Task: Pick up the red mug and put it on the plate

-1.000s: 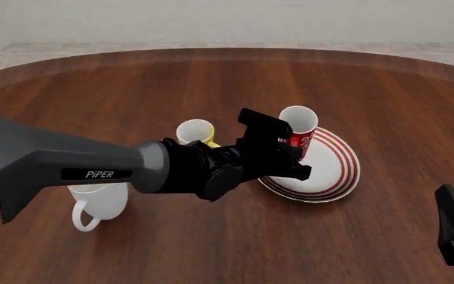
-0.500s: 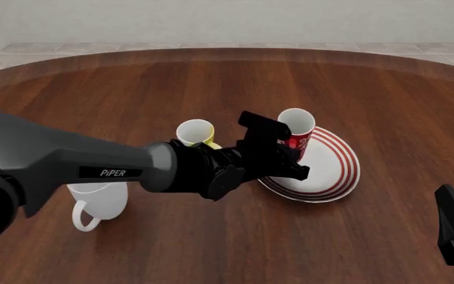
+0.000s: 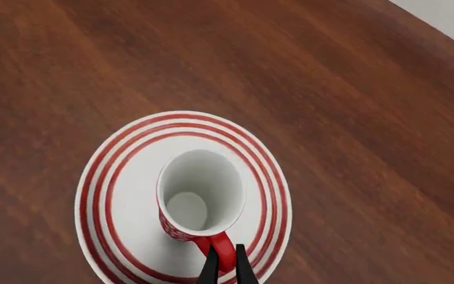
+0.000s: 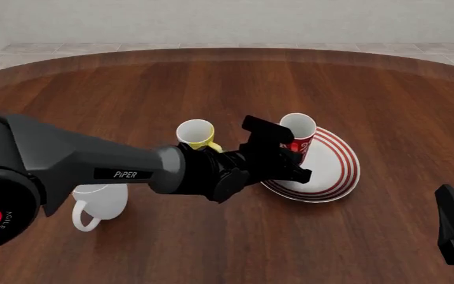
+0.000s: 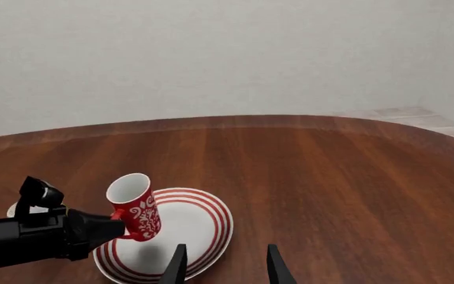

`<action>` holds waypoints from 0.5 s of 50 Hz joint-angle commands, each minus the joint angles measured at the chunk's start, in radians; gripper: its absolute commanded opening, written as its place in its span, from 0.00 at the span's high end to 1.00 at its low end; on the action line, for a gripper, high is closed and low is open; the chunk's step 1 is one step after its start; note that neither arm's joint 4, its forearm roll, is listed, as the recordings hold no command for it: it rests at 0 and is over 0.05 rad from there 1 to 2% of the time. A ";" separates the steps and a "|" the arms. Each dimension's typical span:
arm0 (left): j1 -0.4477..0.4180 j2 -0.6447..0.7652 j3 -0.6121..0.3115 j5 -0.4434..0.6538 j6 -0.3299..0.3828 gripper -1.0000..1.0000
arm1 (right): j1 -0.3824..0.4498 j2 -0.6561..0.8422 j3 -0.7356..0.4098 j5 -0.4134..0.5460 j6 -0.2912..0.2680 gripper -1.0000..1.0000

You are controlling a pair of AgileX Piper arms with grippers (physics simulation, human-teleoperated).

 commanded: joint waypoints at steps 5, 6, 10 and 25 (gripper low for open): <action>-0.004 0.013 -0.016 -0.004 0.005 1.00 | -0.002 0.008 0.000 -0.009 0.002 0.00; -0.004 0.015 -0.017 -0.003 0.003 1.00 | -0.002 0.008 0.000 -0.009 0.003 0.00; -0.004 0.019 -0.020 -0.004 0.002 1.00 | -0.003 0.005 0.000 -0.005 0.005 0.00; 0.002 0.045 -0.023 -0.013 -0.022 1.00 | -0.001 -0.003 0.000 0.002 0.005 0.00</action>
